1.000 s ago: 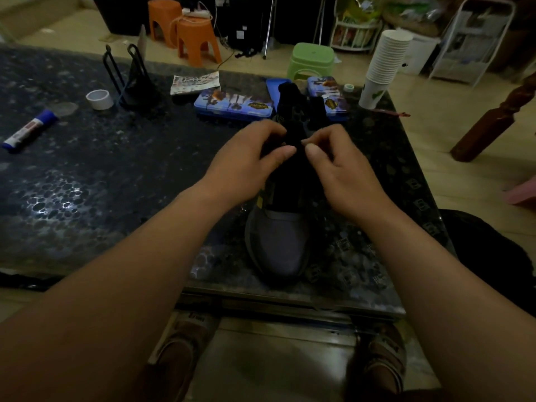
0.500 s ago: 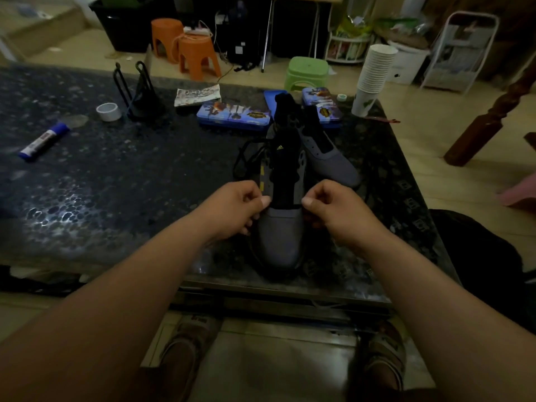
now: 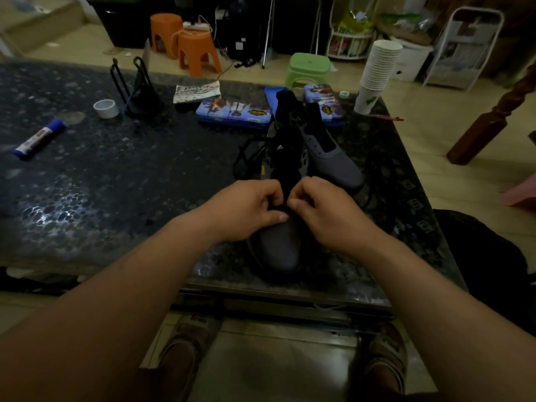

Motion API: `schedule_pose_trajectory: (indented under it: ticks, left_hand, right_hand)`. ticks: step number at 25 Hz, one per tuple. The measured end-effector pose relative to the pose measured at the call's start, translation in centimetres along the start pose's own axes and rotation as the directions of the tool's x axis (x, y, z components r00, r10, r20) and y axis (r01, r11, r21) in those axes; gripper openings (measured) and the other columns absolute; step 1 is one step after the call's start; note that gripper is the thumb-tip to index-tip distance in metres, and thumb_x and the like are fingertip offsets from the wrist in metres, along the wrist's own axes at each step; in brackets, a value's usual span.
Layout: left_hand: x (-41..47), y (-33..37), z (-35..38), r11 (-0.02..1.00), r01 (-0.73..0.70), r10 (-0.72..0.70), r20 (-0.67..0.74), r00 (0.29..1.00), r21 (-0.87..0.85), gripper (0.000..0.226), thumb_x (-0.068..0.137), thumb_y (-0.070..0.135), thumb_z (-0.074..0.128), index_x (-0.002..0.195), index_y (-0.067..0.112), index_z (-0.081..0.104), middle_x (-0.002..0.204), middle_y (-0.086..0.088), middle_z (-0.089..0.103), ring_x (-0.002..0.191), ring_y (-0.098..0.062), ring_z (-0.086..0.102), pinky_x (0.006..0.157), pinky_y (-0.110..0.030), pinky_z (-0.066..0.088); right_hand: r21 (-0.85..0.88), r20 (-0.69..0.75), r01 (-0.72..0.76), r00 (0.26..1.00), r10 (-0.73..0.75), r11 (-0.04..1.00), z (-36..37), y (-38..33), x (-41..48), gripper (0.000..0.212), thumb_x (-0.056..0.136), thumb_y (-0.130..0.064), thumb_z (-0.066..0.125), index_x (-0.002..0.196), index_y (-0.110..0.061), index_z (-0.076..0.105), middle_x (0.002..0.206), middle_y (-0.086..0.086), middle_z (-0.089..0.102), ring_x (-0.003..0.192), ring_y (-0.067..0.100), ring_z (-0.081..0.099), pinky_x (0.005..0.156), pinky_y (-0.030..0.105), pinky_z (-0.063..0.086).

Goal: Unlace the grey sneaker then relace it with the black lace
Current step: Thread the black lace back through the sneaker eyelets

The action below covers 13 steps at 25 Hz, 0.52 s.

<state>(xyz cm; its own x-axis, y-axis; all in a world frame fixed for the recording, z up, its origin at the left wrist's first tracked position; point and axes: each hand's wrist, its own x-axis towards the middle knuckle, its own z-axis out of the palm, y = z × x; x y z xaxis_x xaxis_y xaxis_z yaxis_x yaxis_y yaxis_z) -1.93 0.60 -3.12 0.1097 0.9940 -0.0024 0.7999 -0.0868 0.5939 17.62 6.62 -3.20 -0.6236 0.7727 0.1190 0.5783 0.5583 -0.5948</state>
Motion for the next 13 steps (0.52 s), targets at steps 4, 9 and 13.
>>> schedule_pose_trajectory:
  ticks: [4,9,13]
  left_hand:
    - [-0.1,-0.5,0.1,0.993,-0.103,0.097,-0.115,0.989,-0.056,0.011,0.094,0.029,0.073,0.089,0.027,0.064,0.082,0.008,0.056,0.074,-0.005,0.053,0.068,-0.027,0.045]
    - [-0.3,-0.4,0.5,0.984,-0.149,0.162,-0.152,0.975,0.093,0.011,0.095,0.028,0.068,0.093,0.026,0.058,0.091,0.008,0.052,0.08,-0.009,0.054,0.074,-0.038,0.051]
    - [-0.9,0.7,1.8,0.95,-0.028,0.125,-0.298,0.946,0.311,0.014,0.095,0.034,0.06,0.098,0.026,0.05,0.092,0.009,0.049,0.075,-0.018,0.053,0.061,-0.039,0.045]
  right_hand:
    - [-0.072,0.045,0.08,0.996,-0.077,0.994,-0.5,0.6,-0.5,0.01,0.095,-0.031,0.069,0.097,-0.028,0.06,0.094,-0.01,0.051,0.085,0.005,0.053,0.074,0.031,0.047]
    - [-0.116,-0.042,0.112,0.992,-0.118,0.987,-0.4,0.7,-0.8,0.012,0.097,-0.029,0.068,0.094,-0.025,0.057,0.094,-0.01,0.048,0.083,0.007,0.049,0.074,0.031,0.046]
    - [-0.077,-0.061,0.087,0.994,-0.092,0.993,-0.3,0.6,-1.5,0.013,0.098,-0.029,0.066,0.093,-0.025,0.055,0.094,-0.011,0.05,0.082,0.006,0.051,0.072,0.031,0.046]
